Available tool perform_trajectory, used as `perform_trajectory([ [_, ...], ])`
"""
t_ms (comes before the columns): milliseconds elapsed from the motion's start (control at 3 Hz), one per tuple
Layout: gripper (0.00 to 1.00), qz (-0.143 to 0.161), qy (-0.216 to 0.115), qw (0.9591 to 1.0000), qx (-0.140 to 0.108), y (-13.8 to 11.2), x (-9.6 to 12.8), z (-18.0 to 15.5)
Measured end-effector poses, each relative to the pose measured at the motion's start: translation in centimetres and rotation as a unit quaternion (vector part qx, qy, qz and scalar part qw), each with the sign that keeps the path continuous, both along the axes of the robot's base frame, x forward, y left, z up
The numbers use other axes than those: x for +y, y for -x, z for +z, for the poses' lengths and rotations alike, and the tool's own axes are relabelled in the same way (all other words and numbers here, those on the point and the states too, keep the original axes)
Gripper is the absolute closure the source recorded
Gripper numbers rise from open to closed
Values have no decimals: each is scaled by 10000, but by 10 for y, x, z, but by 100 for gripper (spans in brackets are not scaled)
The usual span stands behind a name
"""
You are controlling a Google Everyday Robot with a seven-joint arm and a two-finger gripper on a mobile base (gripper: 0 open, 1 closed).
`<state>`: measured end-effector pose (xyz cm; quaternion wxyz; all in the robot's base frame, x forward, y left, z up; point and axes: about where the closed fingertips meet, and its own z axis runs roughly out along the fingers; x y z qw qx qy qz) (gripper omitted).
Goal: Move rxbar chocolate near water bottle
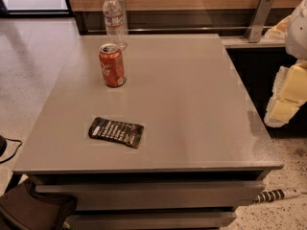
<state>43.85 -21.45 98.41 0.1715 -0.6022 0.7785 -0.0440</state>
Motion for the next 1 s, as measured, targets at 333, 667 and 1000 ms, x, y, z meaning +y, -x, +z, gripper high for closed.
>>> perform_trajectory([
  [333,0,-2,-47,10000,-22,-1,2,-1],
  [667,0,-14,-372,9992,-160,-7,12,-5],
  [1000,0,-36,-926,9948,-421,-16,26,-12],
])
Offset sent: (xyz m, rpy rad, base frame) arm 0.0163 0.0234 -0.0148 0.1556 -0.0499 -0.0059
